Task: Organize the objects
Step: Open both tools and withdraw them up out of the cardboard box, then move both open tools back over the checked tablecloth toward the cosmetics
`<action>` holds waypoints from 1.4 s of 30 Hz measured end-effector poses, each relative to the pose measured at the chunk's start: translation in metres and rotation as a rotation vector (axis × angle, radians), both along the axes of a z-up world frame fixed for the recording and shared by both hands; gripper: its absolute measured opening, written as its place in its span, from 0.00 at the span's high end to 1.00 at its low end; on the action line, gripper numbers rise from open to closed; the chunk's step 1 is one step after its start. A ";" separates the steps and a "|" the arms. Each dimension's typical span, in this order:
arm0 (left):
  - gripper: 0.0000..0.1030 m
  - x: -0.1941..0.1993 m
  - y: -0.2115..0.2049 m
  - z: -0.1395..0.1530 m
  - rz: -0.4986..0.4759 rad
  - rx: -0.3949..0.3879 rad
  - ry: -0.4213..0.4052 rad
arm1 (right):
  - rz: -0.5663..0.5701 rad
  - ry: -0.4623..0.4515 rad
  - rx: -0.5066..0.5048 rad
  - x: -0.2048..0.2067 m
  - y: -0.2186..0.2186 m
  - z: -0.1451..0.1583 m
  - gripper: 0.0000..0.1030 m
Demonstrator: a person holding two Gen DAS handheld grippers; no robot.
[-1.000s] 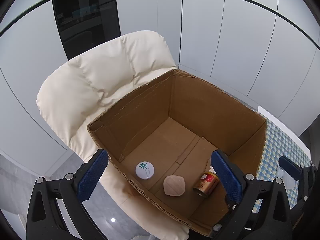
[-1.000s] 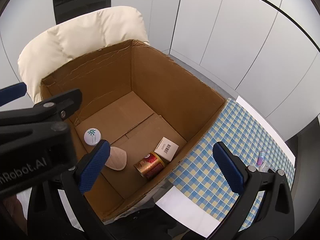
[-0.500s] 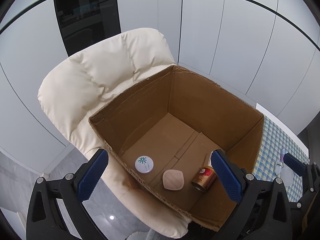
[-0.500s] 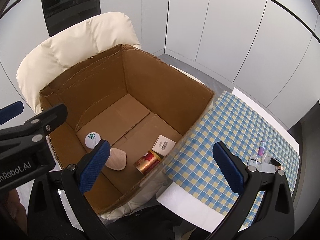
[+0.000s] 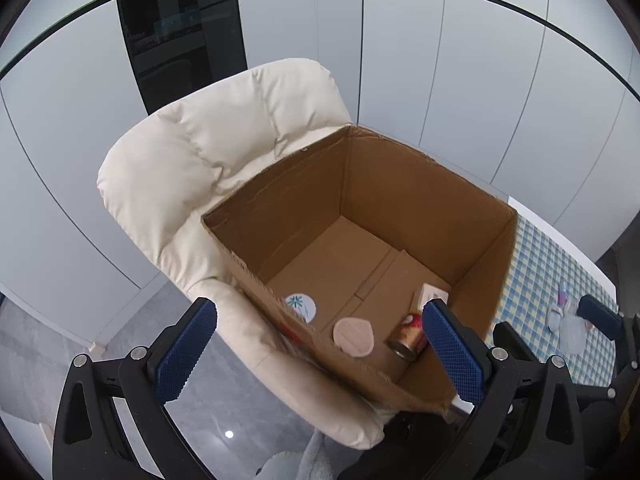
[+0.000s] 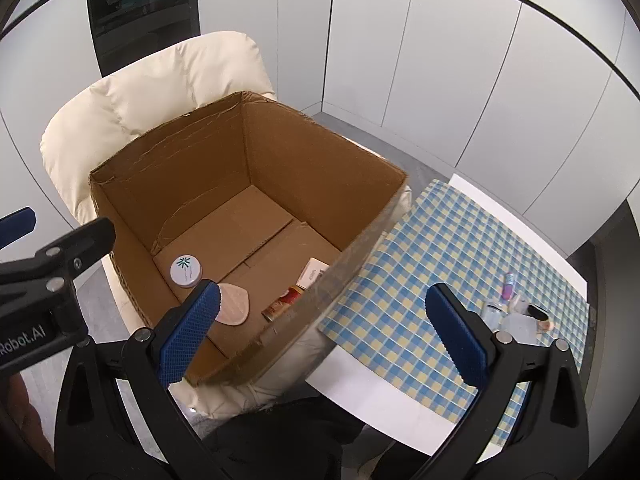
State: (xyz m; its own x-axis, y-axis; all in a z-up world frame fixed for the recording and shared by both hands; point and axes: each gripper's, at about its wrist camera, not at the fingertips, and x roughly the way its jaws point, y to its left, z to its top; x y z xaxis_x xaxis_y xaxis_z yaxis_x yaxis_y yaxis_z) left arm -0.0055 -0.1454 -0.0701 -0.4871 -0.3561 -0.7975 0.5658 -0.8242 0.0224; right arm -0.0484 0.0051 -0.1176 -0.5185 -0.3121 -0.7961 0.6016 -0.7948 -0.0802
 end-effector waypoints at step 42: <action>0.01 0.096 0.078 0.005 -0.107 -0.001 0.010 | -0.006 -0.082 -0.002 0.111 0.103 -0.004 0.00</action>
State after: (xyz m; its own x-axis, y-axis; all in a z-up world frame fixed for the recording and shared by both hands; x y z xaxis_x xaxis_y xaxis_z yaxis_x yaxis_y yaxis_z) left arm 0.0908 -0.0678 -0.0649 -0.5305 -0.3028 -0.7917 0.4750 -0.8798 0.0182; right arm 0.0621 0.1080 -0.1212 -0.4536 -0.3111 -0.8352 0.6016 -0.7983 -0.0294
